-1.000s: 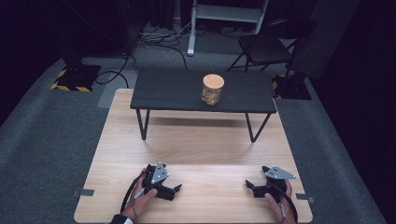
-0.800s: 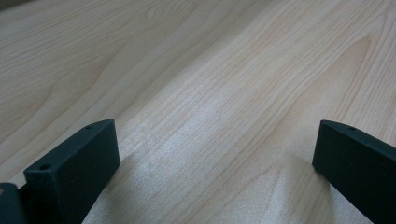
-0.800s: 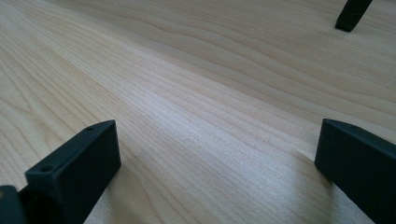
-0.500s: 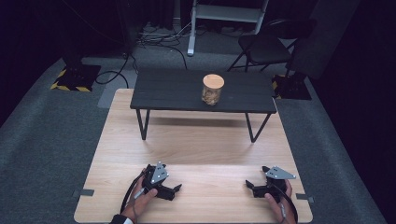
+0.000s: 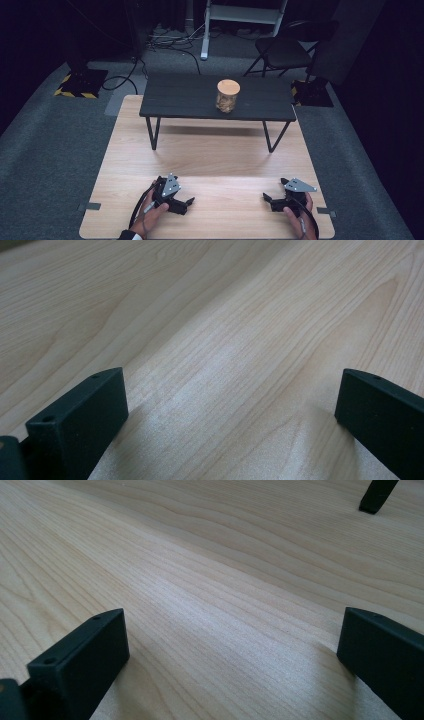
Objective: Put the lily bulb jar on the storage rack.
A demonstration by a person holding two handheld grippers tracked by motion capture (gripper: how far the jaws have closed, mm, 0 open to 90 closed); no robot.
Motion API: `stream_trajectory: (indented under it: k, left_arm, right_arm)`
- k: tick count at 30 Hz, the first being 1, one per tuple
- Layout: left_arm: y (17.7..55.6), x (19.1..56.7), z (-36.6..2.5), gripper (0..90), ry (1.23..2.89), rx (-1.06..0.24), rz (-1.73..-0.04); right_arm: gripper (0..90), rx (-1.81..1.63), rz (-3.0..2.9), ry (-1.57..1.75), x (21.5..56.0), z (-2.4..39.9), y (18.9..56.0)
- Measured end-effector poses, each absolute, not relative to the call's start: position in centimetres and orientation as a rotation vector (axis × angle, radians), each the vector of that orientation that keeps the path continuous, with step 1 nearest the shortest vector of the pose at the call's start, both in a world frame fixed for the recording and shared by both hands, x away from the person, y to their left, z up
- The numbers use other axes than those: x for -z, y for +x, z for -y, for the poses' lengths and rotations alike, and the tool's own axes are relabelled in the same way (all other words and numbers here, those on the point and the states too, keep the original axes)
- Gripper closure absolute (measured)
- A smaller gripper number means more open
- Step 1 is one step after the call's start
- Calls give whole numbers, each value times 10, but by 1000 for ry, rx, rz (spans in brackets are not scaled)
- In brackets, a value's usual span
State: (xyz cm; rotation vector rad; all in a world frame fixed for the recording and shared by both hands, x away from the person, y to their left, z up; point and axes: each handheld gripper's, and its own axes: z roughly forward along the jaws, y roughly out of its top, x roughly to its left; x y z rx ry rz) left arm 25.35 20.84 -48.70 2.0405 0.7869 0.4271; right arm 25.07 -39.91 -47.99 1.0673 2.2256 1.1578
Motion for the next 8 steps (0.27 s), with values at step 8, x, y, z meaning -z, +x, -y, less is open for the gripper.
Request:
stream_trajectory:
  k: [8]
  left_arm:
    - [252,487,-208,5,2035,-434,-801]
  right_arm:
    - [0,-1157,-2224,1070,480,399,251]
